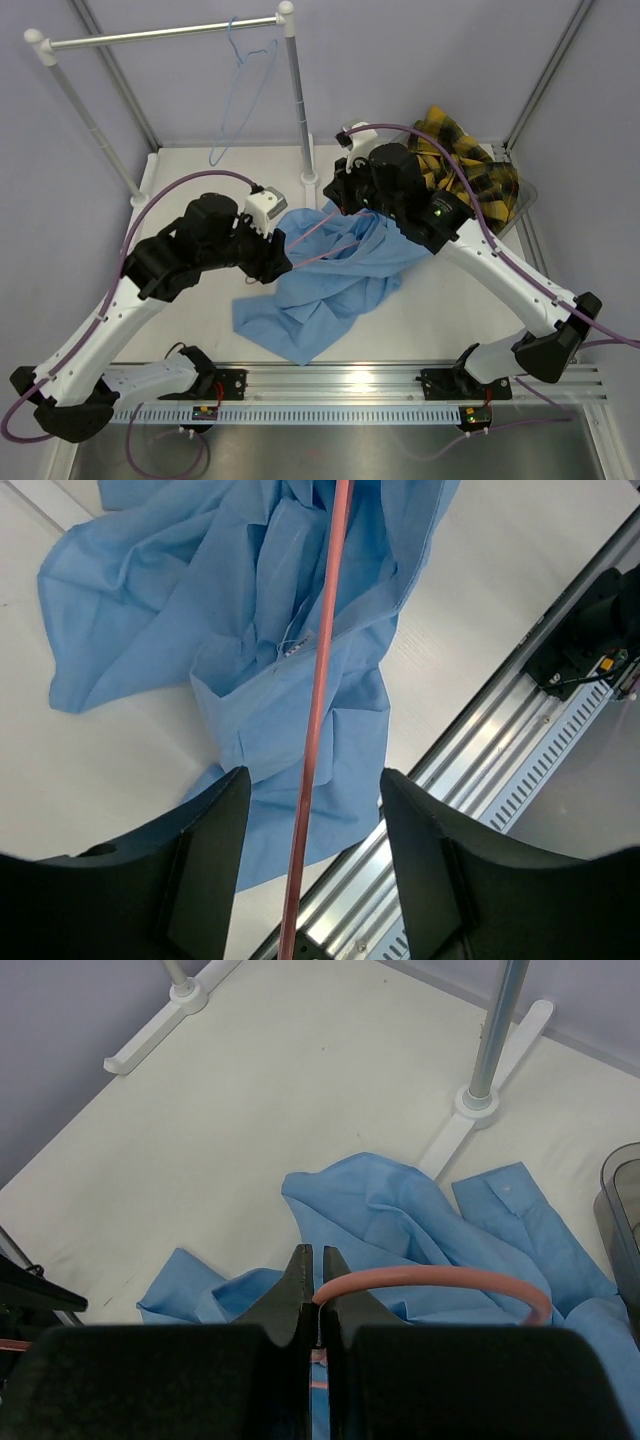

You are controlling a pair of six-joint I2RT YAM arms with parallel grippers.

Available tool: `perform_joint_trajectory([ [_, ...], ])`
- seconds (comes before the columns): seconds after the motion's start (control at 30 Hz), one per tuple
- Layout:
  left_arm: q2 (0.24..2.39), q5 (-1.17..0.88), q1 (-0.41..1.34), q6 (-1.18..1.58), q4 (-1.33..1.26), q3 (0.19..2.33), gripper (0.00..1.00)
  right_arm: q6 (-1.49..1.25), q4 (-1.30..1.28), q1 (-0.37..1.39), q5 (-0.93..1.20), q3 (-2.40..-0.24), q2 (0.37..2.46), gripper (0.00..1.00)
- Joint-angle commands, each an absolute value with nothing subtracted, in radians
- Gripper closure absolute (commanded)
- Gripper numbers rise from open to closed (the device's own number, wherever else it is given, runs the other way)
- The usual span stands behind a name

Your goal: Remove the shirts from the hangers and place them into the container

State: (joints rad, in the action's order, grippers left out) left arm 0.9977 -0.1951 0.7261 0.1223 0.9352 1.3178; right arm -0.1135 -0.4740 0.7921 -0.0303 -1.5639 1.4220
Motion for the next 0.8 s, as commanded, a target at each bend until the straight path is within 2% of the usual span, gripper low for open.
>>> perform_joint_trajectory([
  [0.0, 1.000, -0.265, 0.724, 0.092, 0.914, 1.331, 0.46, -0.081, -0.410, 0.808, -0.005, -1.597, 1.379, 1.00],
  [0.07, 1.006, -0.275, 0.724, 0.091, 0.916, 1.336, 0.55, -0.081, -0.408, 0.810, -0.005, -1.597, 1.376, 1.00],
  [0.13, 1.012, -0.282, 0.724, 0.092, 0.913, 1.335, 0.60, -0.084, -0.403, 0.810, -0.005, -1.595, 1.374, 1.00],
  [0.23, 1.008, -0.281, 0.726, 0.094, 0.916, 1.328, 0.84, -0.087, -0.396, 0.811, 0.023, -1.595, 1.373, 1.00],
  [0.27, 1.003, -0.276, 0.726, 0.094, 0.914, 1.325, 0.97, -0.089, -0.393, 0.811, 0.026, -1.595, 1.374, 1.00],
  [0.3, 0.993, -0.270, 0.726, 0.094, 0.914, 1.322, 1.00, -0.089, -0.391, 0.810, 0.028, -1.594, 1.374, 1.00],
  [0.47, 0.962, -0.238, 0.726, 0.098, 0.914, 1.313, 1.00, -0.091, -0.383, 0.811, 0.057, -1.591, 1.370, 1.00],
  [0.6, 0.907, -0.173, 0.726, 0.100, 0.916, 1.295, 1.00, -0.097, -0.394, 0.810, 0.100, -1.585, 1.362, 0.50],
  [0.63, 0.890, -0.163, 0.724, 0.101, 0.917, 1.279, 1.00, -0.110, -0.394, 0.811, 0.104, -1.582, 1.359, 0.34],
  [0.73, 0.822, -0.115, 0.724, 0.118, 0.936, 1.250, 1.00, -0.133, -0.387, 0.811, 0.109, -1.560, 1.336, 0.13],
  [0.77, 0.798, -0.083, 0.724, 0.138, 0.946, 1.233, 1.00, -0.135, -0.390, 0.811, 0.110, -1.559, 1.330, 0.09],
])
